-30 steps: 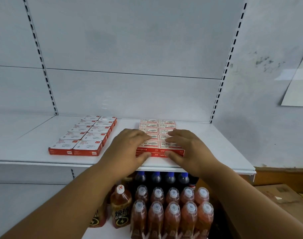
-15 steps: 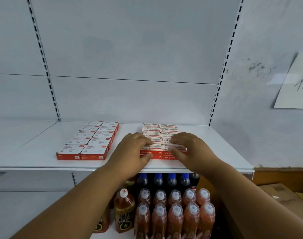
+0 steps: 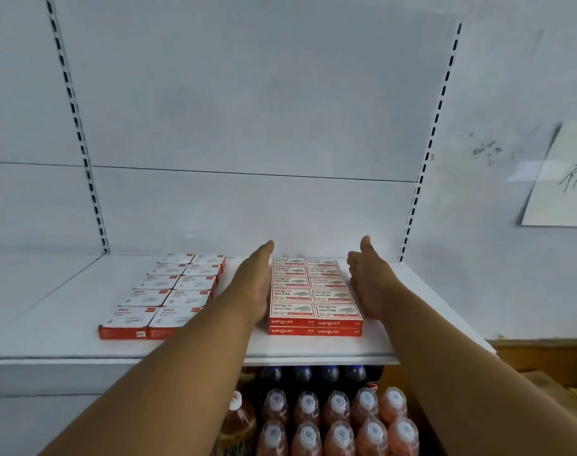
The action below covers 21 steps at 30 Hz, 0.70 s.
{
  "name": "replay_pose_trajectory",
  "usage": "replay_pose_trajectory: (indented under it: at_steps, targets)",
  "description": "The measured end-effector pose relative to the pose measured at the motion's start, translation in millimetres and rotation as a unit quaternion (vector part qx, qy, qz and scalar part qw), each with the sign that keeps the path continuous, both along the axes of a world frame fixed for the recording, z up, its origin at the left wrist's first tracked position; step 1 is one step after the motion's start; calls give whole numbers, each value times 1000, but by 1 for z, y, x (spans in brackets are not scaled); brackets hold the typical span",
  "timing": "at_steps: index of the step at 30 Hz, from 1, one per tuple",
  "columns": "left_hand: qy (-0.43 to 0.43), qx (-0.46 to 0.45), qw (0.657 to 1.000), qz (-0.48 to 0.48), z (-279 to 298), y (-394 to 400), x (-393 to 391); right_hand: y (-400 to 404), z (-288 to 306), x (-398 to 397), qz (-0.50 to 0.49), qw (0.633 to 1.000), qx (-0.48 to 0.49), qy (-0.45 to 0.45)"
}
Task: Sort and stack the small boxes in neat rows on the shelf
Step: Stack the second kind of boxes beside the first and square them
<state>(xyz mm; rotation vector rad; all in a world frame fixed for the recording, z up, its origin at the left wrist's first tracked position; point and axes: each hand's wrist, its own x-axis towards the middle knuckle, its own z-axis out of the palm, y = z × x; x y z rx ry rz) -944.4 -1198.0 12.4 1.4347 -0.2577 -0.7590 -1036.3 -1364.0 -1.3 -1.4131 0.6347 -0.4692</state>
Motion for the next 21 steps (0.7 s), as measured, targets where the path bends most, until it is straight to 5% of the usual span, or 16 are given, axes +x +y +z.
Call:
replay_pose_trajectory:
  at_steps: [4, 12, 21]
  targets:
    - [71, -42, 997, 6, -9, -9, 6, 0, 2, 7, 16, 1000, -22, 7]
    - [72, -43, 996, 10, -18, -13, 10, 6, 6, 9, 23, 993, 5, 119]
    - [34, -13, 999, -23, -22, -15, 16, 16, 10, 7, 6, 991, -34, 130]
